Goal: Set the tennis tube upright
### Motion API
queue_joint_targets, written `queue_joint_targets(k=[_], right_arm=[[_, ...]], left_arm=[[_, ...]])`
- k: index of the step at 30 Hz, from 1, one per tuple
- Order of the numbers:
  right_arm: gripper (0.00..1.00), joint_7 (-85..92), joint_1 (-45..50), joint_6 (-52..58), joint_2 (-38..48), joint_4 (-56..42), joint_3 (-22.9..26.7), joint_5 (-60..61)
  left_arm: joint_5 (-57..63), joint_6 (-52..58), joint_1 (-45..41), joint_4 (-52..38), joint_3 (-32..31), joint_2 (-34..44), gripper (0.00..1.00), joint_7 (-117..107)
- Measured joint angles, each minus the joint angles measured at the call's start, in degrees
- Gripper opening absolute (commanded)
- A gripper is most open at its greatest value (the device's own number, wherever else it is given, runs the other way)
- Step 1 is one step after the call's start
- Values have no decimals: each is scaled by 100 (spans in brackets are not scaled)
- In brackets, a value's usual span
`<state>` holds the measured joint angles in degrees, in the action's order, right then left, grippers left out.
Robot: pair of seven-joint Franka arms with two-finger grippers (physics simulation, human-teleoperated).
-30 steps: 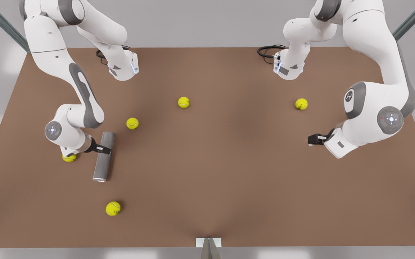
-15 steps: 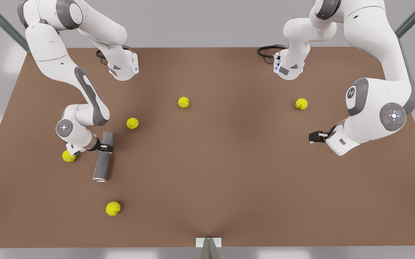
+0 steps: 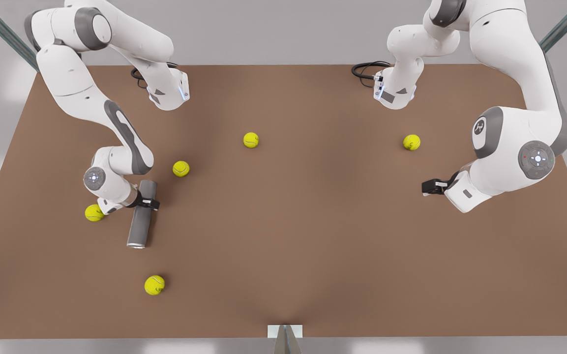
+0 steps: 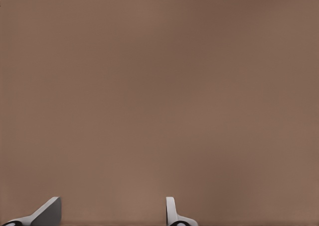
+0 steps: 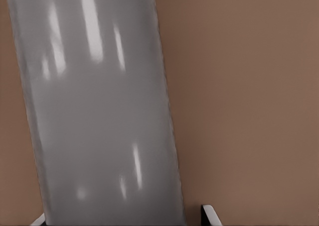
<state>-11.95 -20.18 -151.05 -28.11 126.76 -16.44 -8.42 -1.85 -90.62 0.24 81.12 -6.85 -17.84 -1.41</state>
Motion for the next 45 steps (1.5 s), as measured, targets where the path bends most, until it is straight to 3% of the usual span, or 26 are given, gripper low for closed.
queue_joint_targets(k=[13,16,45], right_arm=[[100,-207,84,5,24,42,34,-90],[92,-202,84,5,24,59,36,-107],[80,-173,83,81,44,77,34,-113]], left_arm=[[2,0,-74,23,-29,33,100,-25],[4,45,-170,45,-84,18,100,-180],[64,-136,-130,0,-62,-282,100,-202]])
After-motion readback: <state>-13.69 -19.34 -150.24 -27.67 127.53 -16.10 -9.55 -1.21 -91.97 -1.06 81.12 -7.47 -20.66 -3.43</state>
